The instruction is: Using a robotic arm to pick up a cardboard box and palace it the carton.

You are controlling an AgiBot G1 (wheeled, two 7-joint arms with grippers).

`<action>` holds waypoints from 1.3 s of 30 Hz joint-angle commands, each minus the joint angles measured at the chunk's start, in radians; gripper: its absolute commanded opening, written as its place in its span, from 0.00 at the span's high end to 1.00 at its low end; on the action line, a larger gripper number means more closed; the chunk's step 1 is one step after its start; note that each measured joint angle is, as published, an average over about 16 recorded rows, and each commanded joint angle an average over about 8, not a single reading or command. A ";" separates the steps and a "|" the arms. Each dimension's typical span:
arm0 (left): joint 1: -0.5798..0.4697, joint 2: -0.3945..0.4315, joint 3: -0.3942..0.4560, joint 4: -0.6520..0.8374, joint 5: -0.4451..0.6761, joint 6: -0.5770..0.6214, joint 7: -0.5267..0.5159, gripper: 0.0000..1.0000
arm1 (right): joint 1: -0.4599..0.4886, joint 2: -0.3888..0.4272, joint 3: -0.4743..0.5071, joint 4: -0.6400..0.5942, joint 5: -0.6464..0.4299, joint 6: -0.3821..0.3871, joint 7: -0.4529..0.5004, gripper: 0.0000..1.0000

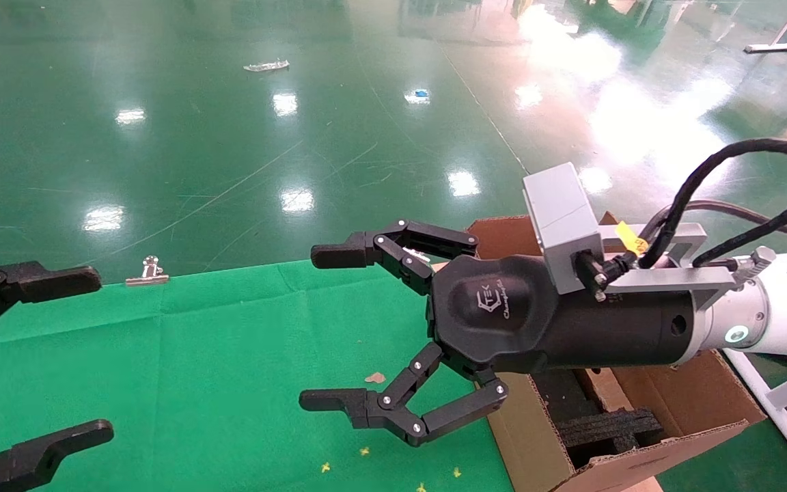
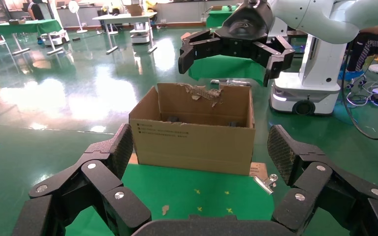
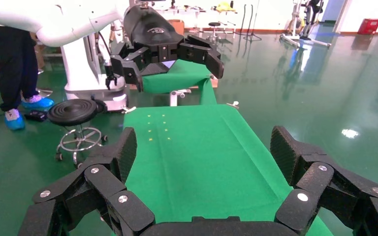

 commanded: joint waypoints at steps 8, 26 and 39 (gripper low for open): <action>0.000 0.000 0.000 0.000 0.000 0.000 0.000 0.00 | 0.006 0.000 -0.006 -0.004 -0.003 0.002 0.001 0.00; 0.000 0.000 0.000 0.000 0.000 0.000 0.000 0.00 | 0.009 0.000 -0.009 -0.007 -0.004 0.003 0.002 0.00; 0.000 0.000 0.000 0.000 0.000 0.000 0.000 0.00 | 0.010 0.000 -0.010 -0.008 -0.005 0.003 0.002 0.00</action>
